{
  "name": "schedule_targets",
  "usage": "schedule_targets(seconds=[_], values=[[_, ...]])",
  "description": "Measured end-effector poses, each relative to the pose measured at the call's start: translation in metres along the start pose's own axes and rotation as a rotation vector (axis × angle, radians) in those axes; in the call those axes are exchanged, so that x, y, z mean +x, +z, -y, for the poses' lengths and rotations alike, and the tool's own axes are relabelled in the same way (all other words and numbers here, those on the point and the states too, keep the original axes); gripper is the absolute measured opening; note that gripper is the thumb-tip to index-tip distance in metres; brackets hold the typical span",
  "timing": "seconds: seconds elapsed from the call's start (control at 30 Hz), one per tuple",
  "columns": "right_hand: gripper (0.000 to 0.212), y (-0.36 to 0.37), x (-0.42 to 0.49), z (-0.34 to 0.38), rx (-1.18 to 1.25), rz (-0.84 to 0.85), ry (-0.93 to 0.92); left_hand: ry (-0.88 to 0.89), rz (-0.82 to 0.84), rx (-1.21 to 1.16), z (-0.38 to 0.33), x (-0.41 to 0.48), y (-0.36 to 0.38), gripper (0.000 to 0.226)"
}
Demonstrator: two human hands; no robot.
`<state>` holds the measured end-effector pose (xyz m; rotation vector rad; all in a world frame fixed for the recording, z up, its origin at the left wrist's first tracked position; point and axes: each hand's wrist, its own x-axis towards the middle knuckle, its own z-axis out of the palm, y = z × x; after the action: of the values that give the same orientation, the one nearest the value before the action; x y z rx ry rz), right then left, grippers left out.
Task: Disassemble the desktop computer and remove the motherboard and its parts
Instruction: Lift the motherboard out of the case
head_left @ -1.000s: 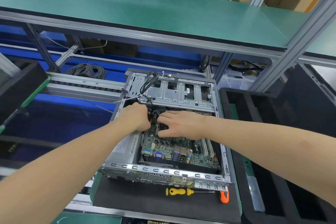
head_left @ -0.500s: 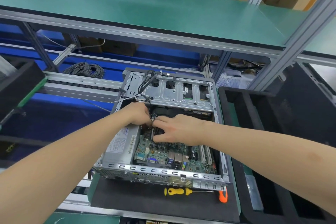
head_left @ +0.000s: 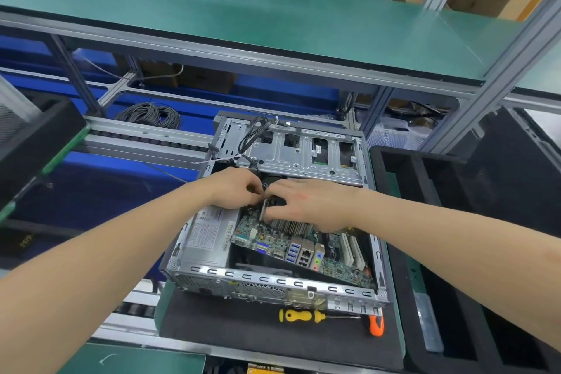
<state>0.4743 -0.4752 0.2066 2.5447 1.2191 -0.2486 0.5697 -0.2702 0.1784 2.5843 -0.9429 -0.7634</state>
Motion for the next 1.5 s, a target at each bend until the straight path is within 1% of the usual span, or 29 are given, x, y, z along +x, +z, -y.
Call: schedule_targets(seconds=[0.07, 0.17, 0.23, 0.3, 0.43, 0.57, 0.67, 0.77, 0.87, 0.93, 0.97, 1.03, 1.07, 1.17, 1.23, 1.27, 1.3, 1.33, 1.37, 1.43, 1.5], values=[[0.079, -0.002, -0.001, 0.002, 0.030, -0.013, -0.004, 0.027, 0.019, 0.023, 0.000, -0.001, 0.001, 0.011], [0.086, 0.000, -0.004, 0.003, 0.109, -0.008, 0.013, 0.037, 0.050, 0.006, -0.003, -0.004, -0.001, 0.019], [0.092, 0.000, -0.004, 0.000, 0.182, 0.021, 0.056, 0.031, 0.043, -0.015, -0.005, -0.008, -0.001, 0.025], [0.093, -0.002, -0.002, -0.006, 0.223, 0.060, 0.081, 0.025, 0.017, -0.018, -0.006, -0.010, -0.001, 0.028], [0.088, -0.006, 0.000, -0.010, 0.240, 0.080, 0.062, 0.001, -0.031, -0.051, -0.002, -0.006, 0.002, 0.026], [0.091, -0.010, -0.005, -0.006, 0.300, 0.027, 0.035, -0.003, -0.071, -0.098, 0.003, -0.003, 0.005, 0.022], [0.091, -0.018, -0.010, 0.003, 0.271, -0.020, -0.014, 0.019, -0.121, -0.122, -0.001, -0.004, 0.006, 0.027], [0.092, -0.026, -0.014, 0.010, 0.249, -0.025, -0.051, 0.074, -0.167, -0.175, -0.007, -0.007, 0.001, 0.025], [0.093, -0.036, -0.018, 0.012, 0.253, -0.023, -0.059, 0.130, -0.062, -0.278, -0.013, -0.013, -0.004, 0.020], [0.094, -0.042, -0.019, 0.013, 0.249, -0.011, -0.061, 0.126, 0.003, -0.326, -0.015, -0.016, -0.005, 0.010], [0.094, -0.044, -0.020, 0.015, 0.251, -0.003, -0.060, 0.121, 0.020, -0.391, -0.016, -0.019, -0.005, 0.007], [0.094, -0.050, -0.022, 0.019, 0.253, 0.005, -0.059, 0.120, 0.039, -0.585, -0.021, -0.027, -0.007, 0.017], [0.094, -0.053, -0.023, 0.020, 0.258, 0.002, -0.060, 0.124, 0.047, -0.640, -0.023, -0.031, -0.007, 0.021], [0.095, -0.064, -0.028, 0.021, 0.296, -0.024, -0.064, 0.173, 0.045, -0.647, -0.024, -0.042, -0.004, 0.027], [0.093, -0.072, -0.032, 0.020, 0.307, -0.052, -0.066, 0.215, 0.071, -0.721, -0.027, -0.050, -0.002, 0.032], [0.092, -0.075, -0.034, 0.020, 0.303, -0.066, -0.060, 0.222, 0.063, -0.764, -0.029, -0.055, -0.003, 0.038], [0.092, -0.078, -0.036, 0.019, 0.292, -0.079, -0.051, 0.233, 0.054, -0.785, -0.030, -0.058, -0.004, 0.054], [0.092, -0.081, -0.039, 0.019, 0.282, -0.094, -0.046, 0.259, 0.050, -0.781, -0.028, -0.061, -0.005, 0.066], [0.092, -0.084, -0.041, 0.020, 0.272, -0.110, -0.045, 0.283, 0.047, -0.737, -0.027, -0.065, -0.007, 0.068], [0.093, -0.091, -0.042, 0.024, 0.264, -0.124, -0.044, 0.311, 0.090, -0.666, -0.026, -0.073, -0.012, 0.063], [0.095, -0.098, -0.042, 0.030, 0.260, -0.131, -0.058, 0.332, 0.111, -0.675, -0.022, -0.081, -0.016, 0.070]])
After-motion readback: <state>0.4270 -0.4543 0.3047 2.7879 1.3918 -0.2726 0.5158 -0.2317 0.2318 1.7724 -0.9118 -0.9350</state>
